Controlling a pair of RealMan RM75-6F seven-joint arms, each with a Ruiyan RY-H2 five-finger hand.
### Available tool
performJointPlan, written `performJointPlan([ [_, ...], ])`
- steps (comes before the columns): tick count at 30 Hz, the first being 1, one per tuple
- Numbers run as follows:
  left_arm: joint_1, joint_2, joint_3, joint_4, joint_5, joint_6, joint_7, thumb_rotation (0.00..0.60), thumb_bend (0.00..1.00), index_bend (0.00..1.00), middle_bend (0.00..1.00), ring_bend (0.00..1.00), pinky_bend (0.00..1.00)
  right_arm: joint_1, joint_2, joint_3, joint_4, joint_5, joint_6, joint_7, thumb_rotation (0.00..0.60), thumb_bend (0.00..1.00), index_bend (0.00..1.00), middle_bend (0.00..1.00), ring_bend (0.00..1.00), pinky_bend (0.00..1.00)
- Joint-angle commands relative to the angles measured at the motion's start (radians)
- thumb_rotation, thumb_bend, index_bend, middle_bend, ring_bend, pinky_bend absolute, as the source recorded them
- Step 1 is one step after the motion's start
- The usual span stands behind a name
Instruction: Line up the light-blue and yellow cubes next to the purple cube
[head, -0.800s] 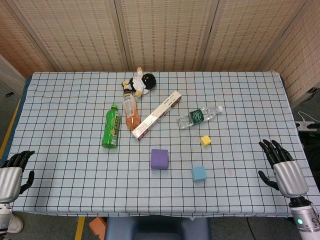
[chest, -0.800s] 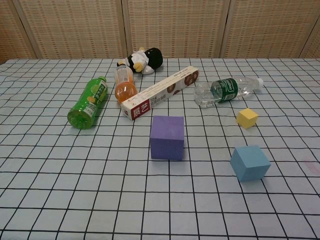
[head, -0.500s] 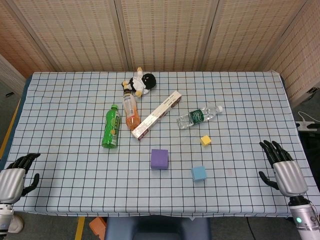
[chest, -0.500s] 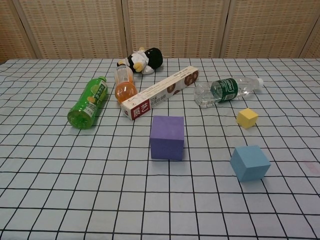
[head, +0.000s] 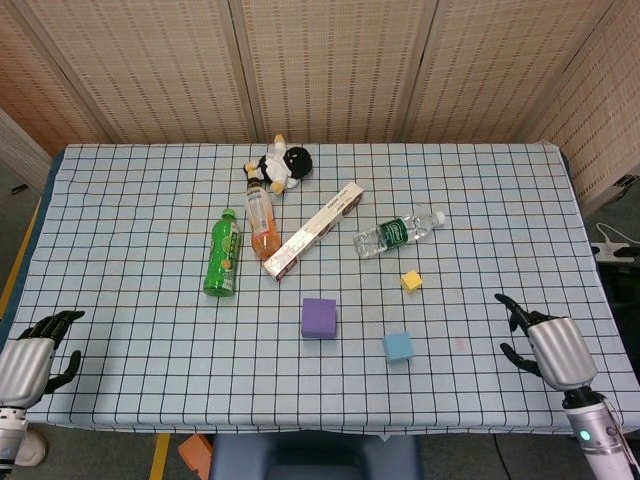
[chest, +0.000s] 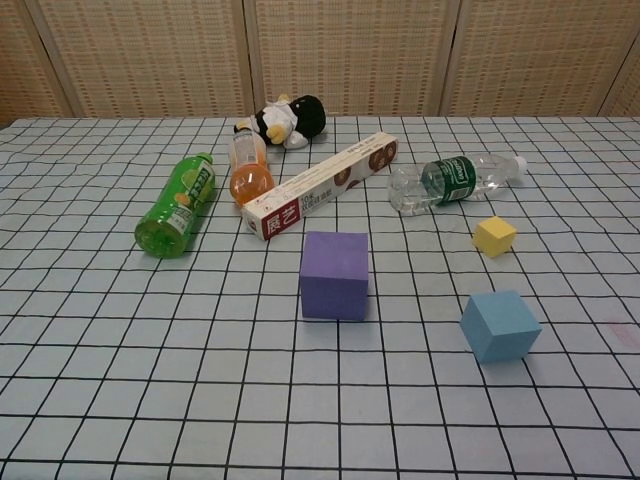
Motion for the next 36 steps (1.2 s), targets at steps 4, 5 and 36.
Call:
performJointPlan([
  [4,-0.009,0.002,-0.002,0.001,-0.025,-0.030,0.010,0.600,0.50,0.18,0.17,0.18,0.33,0.138,0.106,-0.006,-0.127,0.070,-0.306,0.035,0.600,0.01,0.26,0.73,0.80,0.99],
  [5,-0.010,0.004,-0.001,-0.004,-0.027,-0.033,0.012,0.600,0.50,0.18,0.17,0.18,0.33,0.175,0.144,-0.002,-0.177,0.114,-0.396,0.046,0.600,0.01,0.26,0.74,0.81,1.00],
  [36,-0.015,0.015,-0.001,-0.006,-0.039,-0.049,-0.025,0.600,0.50,0.20,0.17,0.18,0.33,0.405,0.028,0.013,-0.332,0.506,-0.732,-0.158,0.600,0.00,0.23,0.76,0.82,1.00],
])
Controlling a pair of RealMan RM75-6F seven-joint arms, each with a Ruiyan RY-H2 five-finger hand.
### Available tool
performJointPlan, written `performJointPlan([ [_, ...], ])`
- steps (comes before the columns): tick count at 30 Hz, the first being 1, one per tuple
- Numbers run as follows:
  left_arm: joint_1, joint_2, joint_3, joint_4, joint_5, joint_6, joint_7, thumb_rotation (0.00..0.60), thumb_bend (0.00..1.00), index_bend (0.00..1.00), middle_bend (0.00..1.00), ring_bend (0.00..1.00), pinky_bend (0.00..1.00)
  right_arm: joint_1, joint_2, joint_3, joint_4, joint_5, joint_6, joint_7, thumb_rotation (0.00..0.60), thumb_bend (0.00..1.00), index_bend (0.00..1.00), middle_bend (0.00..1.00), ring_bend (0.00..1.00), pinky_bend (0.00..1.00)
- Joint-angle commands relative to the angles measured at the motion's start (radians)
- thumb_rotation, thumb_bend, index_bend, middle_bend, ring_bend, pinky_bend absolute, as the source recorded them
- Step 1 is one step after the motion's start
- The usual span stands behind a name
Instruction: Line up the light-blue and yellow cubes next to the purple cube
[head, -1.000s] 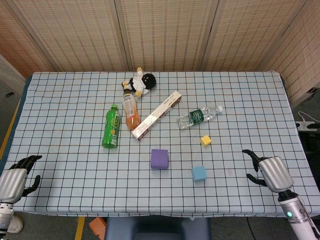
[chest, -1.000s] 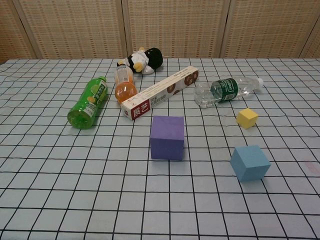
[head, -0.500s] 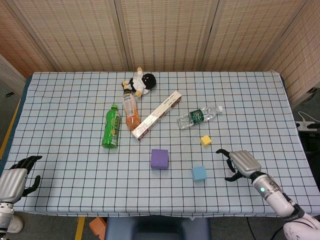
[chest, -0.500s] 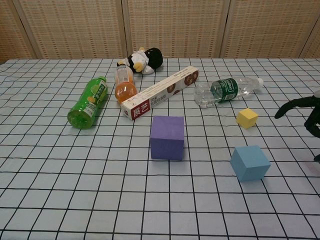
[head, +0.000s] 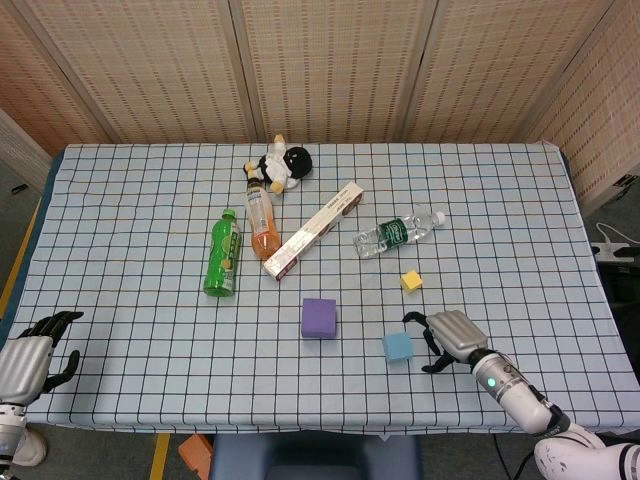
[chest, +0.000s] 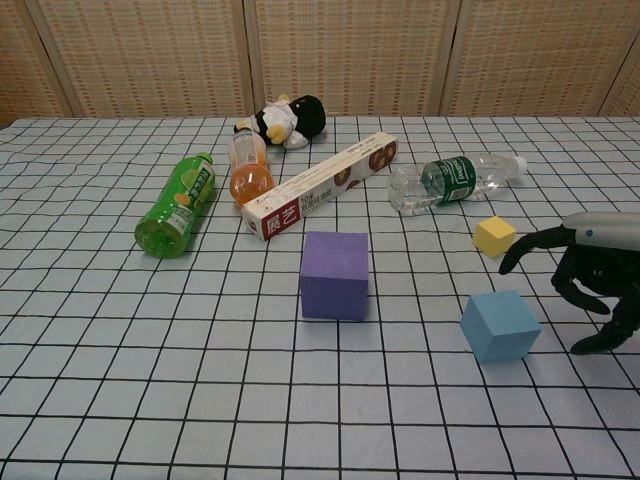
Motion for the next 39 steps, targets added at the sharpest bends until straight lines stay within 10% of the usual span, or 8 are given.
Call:
performJointPlan([
  [1,0.000,0.000,-0.001,0.000,-0.002,-0.002,-0.001,0.600,0.50,0.20,0.17,0.18,0.33,0.007,-0.013,-0.008,0.004,0.015,0.003,-0.018,0.600,0.00,0.23,0.76,0.82,1.00],
  [39,-0.001,0.014,0.006,-0.010,0.003,-0.007,-0.018,0.600,0.50,0.21,0.17,0.18,0.33,0.017,-0.229,-0.013,0.237,-0.076,0.070,0.082,0.600,0.00,0.35,0.82,0.88,1.00],
])
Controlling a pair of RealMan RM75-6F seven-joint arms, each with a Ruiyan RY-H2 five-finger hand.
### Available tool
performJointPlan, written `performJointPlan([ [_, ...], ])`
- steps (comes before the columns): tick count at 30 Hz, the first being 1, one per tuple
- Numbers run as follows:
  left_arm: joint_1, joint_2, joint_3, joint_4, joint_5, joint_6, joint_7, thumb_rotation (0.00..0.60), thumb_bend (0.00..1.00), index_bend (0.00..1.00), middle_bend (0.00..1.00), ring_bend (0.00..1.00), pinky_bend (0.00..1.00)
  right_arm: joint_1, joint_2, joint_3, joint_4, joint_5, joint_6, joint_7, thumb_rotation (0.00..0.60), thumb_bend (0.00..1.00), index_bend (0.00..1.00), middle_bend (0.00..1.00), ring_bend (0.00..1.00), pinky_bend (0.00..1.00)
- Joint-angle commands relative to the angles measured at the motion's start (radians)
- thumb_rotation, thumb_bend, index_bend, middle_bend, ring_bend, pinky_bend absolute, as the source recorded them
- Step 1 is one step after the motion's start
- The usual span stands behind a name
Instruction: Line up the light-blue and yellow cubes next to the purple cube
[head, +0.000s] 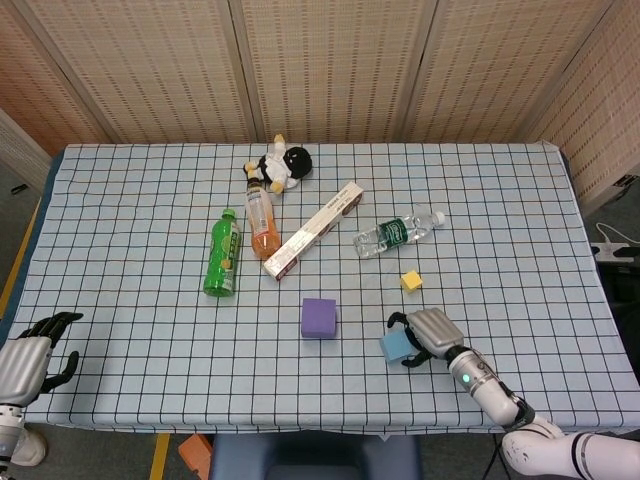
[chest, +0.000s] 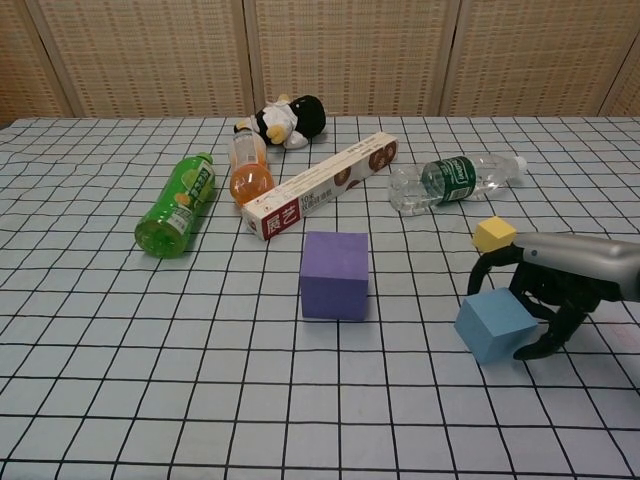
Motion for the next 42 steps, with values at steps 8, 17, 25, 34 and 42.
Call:
performJointPlan([
  [8,-0.003,0.003,0.002,-0.004,-0.002,-0.008,0.003,0.600,0.50,0.21,0.18,0.19,0.33,-0.012,-0.017,-0.002,0.032,-0.045,0.022,0.052,0.600,0.00,0.47,0.84,0.90,1.00],
  [17,-0.004,0.004,0.004,-0.006,-0.003,-0.011,0.008,0.600,0.50,0.21,0.18,0.19,0.33,-0.024,-0.023,0.002,0.044,-0.079,0.057,0.086,0.600,0.03,0.54,0.84,0.90,1.00],
  [25,-0.005,0.004,0.006,-0.010,-0.004,-0.015,0.013,0.600,0.50,0.21,0.18,0.19,0.34,-0.040,-0.073,0.026,0.081,-0.098,0.123,0.108,0.600,0.04,0.55,0.84,0.91,1.00],
  [34,-0.006,0.011,0.010,-0.013,0.004,-0.019,0.002,0.600,0.50,0.21,0.18,0.19,0.34,-0.035,-0.201,0.069,0.188,-0.085,0.168,0.105,0.600,0.04,0.55,0.84,0.91,1.00],
  [42,-0.010,0.017,0.015,-0.012,0.012,-0.027,-0.014,0.600,0.50,0.22,0.18,0.19,0.34,-0.023,-0.277,0.093,0.259,-0.071,0.163,0.130,0.600,0.04,0.55,0.84,0.91,1.00],
])
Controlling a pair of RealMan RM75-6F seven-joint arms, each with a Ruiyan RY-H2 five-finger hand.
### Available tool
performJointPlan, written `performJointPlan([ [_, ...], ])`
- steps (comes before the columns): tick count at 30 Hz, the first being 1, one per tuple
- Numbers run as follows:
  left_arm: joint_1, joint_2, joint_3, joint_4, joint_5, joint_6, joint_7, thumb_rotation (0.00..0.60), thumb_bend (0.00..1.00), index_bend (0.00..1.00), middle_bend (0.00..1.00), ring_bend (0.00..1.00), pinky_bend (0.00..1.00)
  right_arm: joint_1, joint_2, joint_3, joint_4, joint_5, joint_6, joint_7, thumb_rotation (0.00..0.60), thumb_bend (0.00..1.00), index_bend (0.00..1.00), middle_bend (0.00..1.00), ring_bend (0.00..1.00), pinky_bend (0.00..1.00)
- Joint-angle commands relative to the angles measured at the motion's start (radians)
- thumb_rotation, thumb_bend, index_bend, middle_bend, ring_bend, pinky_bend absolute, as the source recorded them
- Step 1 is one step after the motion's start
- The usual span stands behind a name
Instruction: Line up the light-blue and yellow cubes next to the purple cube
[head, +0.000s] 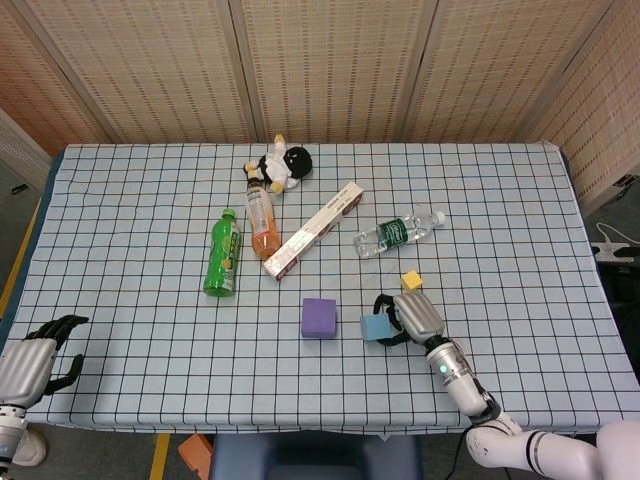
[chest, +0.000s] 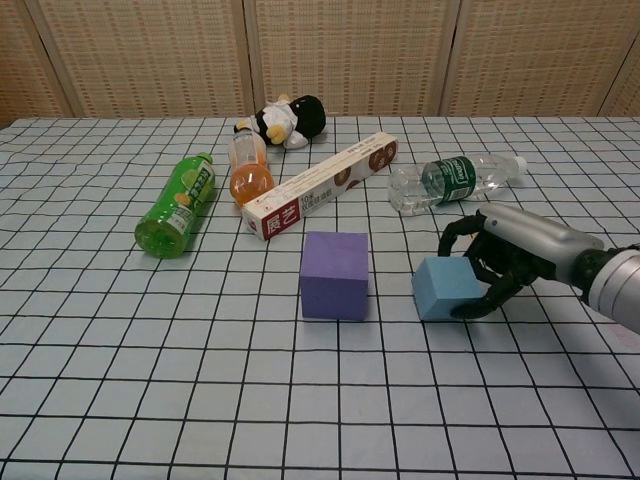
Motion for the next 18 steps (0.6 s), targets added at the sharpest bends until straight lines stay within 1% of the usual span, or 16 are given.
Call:
performJointPlan([
  [1,0.000,0.001,0.001,-0.001,0.001,-0.001,-0.002,0.600,0.50,0.22,0.18,0.19,0.34,0.005,-0.021,0.009,0.018,0.000,0.002,0.013,0.600,0.04,0.55,0.84,0.91,1.00],
  [18,-0.003,0.004,0.005,-0.001,0.007,-0.003,-0.006,0.600,0.50,0.22,0.18,0.19,0.35,0.018,-0.078,0.016,0.064,-0.019,0.001,0.052,0.600,0.05,0.55,0.84,0.91,1.00],
])
